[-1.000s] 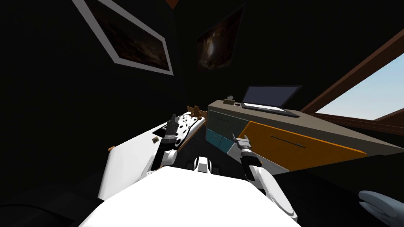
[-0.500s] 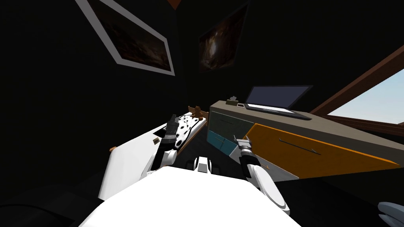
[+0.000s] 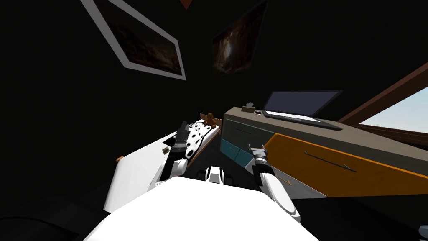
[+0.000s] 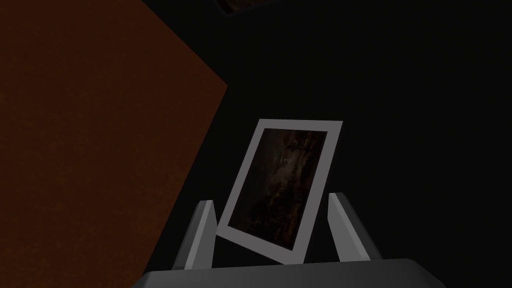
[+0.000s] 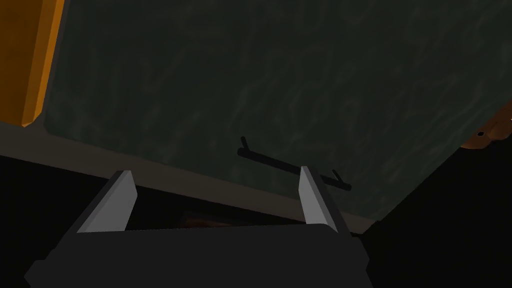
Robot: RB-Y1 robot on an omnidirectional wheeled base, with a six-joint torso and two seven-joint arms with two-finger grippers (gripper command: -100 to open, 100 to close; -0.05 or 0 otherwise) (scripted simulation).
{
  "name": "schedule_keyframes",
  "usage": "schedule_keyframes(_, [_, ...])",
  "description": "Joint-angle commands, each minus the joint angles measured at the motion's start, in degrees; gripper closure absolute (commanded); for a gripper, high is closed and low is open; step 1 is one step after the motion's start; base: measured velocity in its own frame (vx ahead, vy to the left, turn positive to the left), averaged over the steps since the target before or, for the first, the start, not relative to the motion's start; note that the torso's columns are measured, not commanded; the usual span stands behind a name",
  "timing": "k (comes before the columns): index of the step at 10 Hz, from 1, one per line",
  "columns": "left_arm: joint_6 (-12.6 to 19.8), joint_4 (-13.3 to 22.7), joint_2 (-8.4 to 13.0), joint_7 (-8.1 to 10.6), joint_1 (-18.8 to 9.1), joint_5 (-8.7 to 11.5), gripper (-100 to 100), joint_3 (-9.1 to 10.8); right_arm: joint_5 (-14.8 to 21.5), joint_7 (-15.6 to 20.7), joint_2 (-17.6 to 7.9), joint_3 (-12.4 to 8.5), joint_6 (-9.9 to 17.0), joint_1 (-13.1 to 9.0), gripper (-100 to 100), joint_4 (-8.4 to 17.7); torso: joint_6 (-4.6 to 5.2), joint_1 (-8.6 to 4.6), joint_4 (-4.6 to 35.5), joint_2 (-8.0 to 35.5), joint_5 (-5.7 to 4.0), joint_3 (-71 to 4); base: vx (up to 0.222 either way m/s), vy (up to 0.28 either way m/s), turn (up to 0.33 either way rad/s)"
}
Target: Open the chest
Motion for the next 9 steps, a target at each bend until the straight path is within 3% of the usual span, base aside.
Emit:
schedule_keyframes(1, [0.0, 0.0, 0.0, 0.0, 0.0, 0.0, 0, 0.0, 2.3, 0.4, 0.0, 0.1, 1.2, -0.5, -100, 0.7, 0.01, -0.04, 0.0, 0.0, 0.0, 0.0, 0.026, 0.02, -0.001])
schedule_keyframes(4, [0.0, 0.0, 0.0, 0.0, 0.0, 0.0, 0, 0.0, 7.9, 1.6, 0.5, 0.6, 5.4, -2.2, -100, 3.4, 0.01, -0.08, 0.0, 0.1, -0.02, 0.0, 0.054, 0.038, 0.026])
schedule_keyframes(7, [0.0, 0.0, 0.0, 0.0, 0.0, 0.0, 0, 0.0, 11.1, 2.2, 0.8, 0.8, 7.3, -3.0, -100, 4.6, 0.0, -0.09, 0.0, 0.1, -0.02, 0.0, 0.06, 0.04, 0.021])
schedule_keyframes(9, [0.0, 0.0, 0.0, 0.0, 0.0, 0.0, 0, 0.0, 15.2, 3.2, 1.3, 1.4, 11.1, -4.7, -100, 7.0, 0.0, -0.07, 0.0, 0.1, -0.02, 0.1, 0.069, 0.056, 0.031])
